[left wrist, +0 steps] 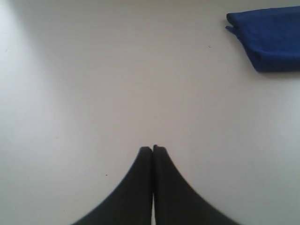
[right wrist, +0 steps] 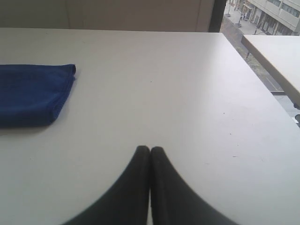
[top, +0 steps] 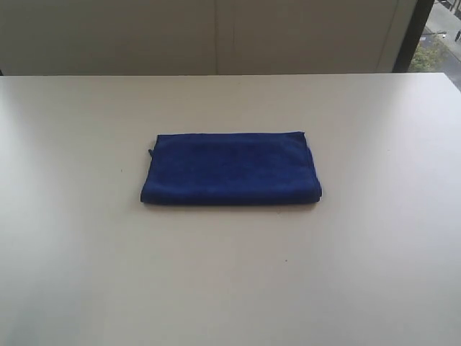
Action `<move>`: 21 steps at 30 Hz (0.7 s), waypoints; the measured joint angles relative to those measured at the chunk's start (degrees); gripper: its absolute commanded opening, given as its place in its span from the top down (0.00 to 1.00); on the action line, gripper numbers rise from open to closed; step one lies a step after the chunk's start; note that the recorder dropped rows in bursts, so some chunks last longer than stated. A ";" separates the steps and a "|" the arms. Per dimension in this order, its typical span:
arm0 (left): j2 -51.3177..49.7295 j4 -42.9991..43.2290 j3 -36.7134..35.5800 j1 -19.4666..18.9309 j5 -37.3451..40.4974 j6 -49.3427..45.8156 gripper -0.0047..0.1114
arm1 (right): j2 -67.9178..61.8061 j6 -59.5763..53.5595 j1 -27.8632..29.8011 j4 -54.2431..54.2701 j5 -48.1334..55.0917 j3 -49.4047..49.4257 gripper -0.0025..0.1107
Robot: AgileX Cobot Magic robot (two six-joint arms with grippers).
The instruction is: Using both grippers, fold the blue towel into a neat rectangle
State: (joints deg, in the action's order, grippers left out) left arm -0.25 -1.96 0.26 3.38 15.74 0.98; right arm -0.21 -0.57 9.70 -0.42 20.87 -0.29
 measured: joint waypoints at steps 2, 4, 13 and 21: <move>0.00 0.00 0.00 0.00 0.00 -0.15 0.96 | 0.00 0.00 0.00 0.00 0.00 0.00 0.98; 0.00 0.00 0.00 0.00 0.00 -0.15 0.96 | 0.00 0.00 0.00 0.00 0.00 0.00 0.98; 0.00 0.00 0.00 0.00 0.00 -0.39 0.96 | 0.00 0.00 0.00 0.00 0.00 0.00 0.98; 0.00 0.00 0.00 0.00 0.00 -0.98 0.96 | 0.00 0.00 0.00 0.00 0.00 0.00 0.98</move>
State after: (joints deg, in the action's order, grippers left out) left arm -0.25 -1.96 0.26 3.38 15.74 0.00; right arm -0.21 -0.57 9.70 -0.42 20.87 -0.29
